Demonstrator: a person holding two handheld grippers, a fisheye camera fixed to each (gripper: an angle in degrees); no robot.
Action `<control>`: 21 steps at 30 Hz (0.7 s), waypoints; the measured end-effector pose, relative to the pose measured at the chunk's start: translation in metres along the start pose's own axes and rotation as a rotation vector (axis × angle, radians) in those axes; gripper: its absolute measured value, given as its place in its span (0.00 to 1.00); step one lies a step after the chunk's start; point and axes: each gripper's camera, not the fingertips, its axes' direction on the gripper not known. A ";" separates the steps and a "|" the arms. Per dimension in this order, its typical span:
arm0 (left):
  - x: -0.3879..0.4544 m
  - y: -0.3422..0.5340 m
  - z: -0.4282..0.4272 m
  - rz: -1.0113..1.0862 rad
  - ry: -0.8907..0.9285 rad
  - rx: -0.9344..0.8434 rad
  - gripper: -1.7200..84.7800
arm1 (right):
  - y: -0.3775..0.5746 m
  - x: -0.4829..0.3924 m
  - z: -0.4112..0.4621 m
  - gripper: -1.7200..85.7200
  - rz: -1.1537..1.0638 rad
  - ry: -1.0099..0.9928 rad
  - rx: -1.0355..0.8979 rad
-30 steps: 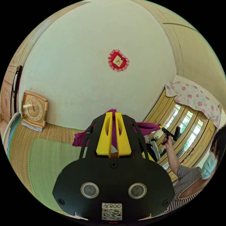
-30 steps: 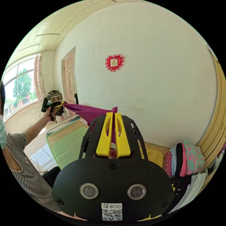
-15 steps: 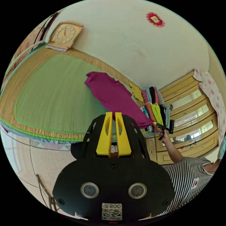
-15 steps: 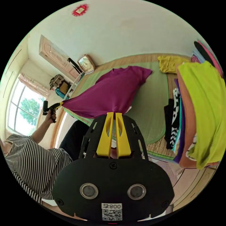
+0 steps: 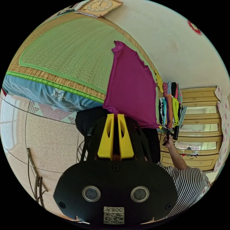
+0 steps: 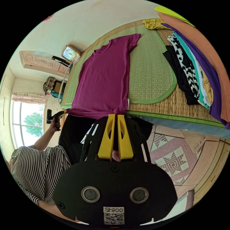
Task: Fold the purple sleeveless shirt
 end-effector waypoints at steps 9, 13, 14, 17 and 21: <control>-0.014 -0.005 0.019 -0.027 0.030 0.014 0.05 | 0.007 0.033 0.005 0.02 0.069 -0.075 0.020; -0.018 -0.009 0.019 -0.035 0.059 0.053 0.04 | 0.012 0.043 -0.002 0.02 0.095 -0.103 0.056; -0.018 -0.011 0.019 -0.035 0.074 0.067 0.04 | 0.014 0.045 -0.006 0.02 0.099 -0.120 0.080; -0.016 -0.019 0.019 -0.029 0.096 0.094 0.04 | 0.014 0.044 -0.012 0.02 0.087 -0.156 0.123; -0.009 -0.037 0.027 -0.018 0.125 0.097 0.03 | -0.003 0.032 -0.013 0.02 0.078 -0.170 0.159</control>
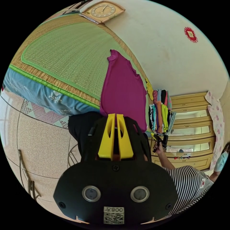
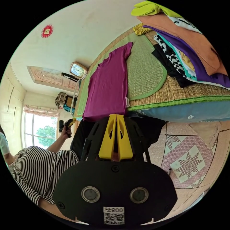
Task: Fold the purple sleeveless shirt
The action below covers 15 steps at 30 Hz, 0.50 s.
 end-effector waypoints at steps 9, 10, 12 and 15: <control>0.033 -0.075 0.063 0.059 -0.068 -0.103 0.02 | -0.076 -0.069 0.063 0.02 -0.115 0.253 -0.118; 0.035 -0.086 0.074 0.066 -0.103 -0.127 0.02 | -0.081 -0.073 0.070 0.02 -0.123 0.290 -0.135; 0.035 -0.099 0.091 0.060 -0.186 -0.179 0.02 | -0.094 -0.080 0.102 0.02 -0.143 0.435 -0.232; 0.032 -0.115 0.110 0.035 -0.193 -0.232 0.02 | -0.101 -0.088 0.112 0.02 -0.168 0.458 -0.252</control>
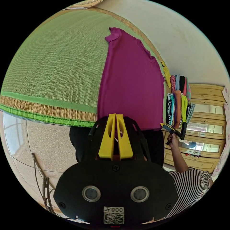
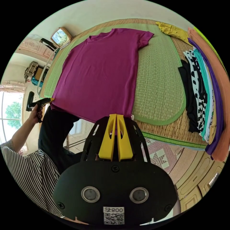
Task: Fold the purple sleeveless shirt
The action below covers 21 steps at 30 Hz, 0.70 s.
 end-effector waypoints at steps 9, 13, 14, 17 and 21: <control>0.036 -0.047 -0.009 0.082 0.069 0.060 0.02 | -0.032 0.007 -0.030 0.02 0.050 -0.165 0.188; 0.077 -0.095 0.012 0.172 0.115 0.021 0.03 | -0.072 0.000 -0.030 0.02 0.036 -0.175 0.258; 0.092 -0.111 0.020 0.207 0.122 0.003 0.03 | -0.085 -0.001 -0.032 0.02 0.037 -0.179 0.288; 0.132 -0.153 0.040 0.298 0.128 -0.030 0.03 | -0.114 -0.002 -0.038 0.02 0.042 -0.194 0.376; 0.172 -0.208 0.050 0.380 0.064 -0.005 0.03 | -0.162 -0.011 -0.049 0.02 -0.019 -0.187 0.427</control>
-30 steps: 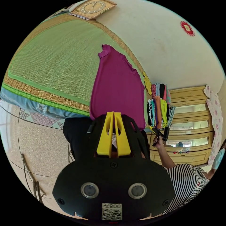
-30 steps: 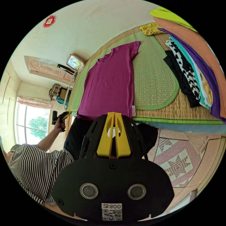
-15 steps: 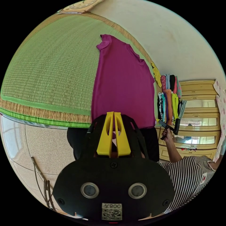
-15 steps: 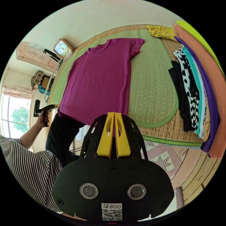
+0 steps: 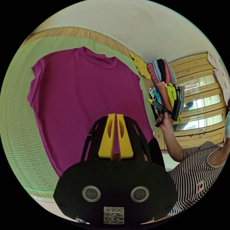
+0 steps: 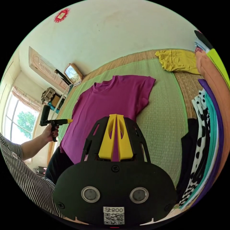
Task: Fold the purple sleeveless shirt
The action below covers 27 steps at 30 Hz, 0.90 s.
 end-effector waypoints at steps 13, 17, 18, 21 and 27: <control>-0.036 -0.211 -0.021 -0.023 -0.259 0.169 0.09 | -0.219 -0.077 0.090 0.10 -0.354 0.163 -0.092; -0.035 -0.253 -0.009 0.005 -0.290 0.176 0.08 | -0.256 -0.107 0.145 0.10 -0.430 0.229 -0.187; -0.035 -0.258 -0.007 0.008 -0.296 0.176 0.08 | -0.262 -0.113 0.159 0.09 -0.444 0.262 -0.205; -0.033 -0.279 0.008 0.016 -0.336 0.137 0.05 | -0.271 -0.123 0.189 0.06 -0.453 0.347 -0.268; -0.018 -0.296 0.008 0.068 -0.337 0.187 0.03 | -0.279 -0.142 0.156 0.02 -0.474 0.294 -0.132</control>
